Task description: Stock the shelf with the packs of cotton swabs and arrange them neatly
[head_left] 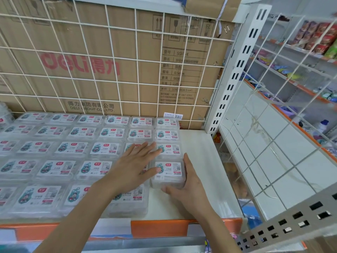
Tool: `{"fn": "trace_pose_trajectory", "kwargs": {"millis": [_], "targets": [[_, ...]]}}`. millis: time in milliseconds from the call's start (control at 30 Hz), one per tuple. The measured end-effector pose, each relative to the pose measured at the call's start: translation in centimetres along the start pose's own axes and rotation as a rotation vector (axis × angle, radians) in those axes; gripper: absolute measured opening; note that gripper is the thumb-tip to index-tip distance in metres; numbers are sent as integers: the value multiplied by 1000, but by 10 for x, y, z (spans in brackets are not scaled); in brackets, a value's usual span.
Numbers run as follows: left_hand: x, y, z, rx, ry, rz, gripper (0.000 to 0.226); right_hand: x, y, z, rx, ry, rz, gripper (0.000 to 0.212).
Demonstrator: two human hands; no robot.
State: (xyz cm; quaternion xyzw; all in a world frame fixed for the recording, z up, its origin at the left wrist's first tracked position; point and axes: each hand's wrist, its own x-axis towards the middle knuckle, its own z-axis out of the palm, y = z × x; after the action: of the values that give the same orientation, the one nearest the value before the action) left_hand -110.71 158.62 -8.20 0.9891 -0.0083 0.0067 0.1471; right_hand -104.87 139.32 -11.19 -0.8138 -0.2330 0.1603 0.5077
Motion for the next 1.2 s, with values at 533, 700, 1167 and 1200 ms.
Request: {"fn": "trace_pose_trajectory", "kwargs": {"millis": [533, 700, 1167, 1200], "targets": [[1, -2, 2, 1, -8, 0, 88, 45, -32, -17, 261, 91, 118, 78], [1, 1, 0, -24, -12, 3, 88, 110, -49, -22, 275, 69, 183, 41], [0, -2, 2, -18, 3, 0, 93, 136, -39, -2, 160, 40, 186, 27], [1, -3, 4, -6, 12, 6, 92, 137, -37, -2, 167, 24, 182, 26]]}}
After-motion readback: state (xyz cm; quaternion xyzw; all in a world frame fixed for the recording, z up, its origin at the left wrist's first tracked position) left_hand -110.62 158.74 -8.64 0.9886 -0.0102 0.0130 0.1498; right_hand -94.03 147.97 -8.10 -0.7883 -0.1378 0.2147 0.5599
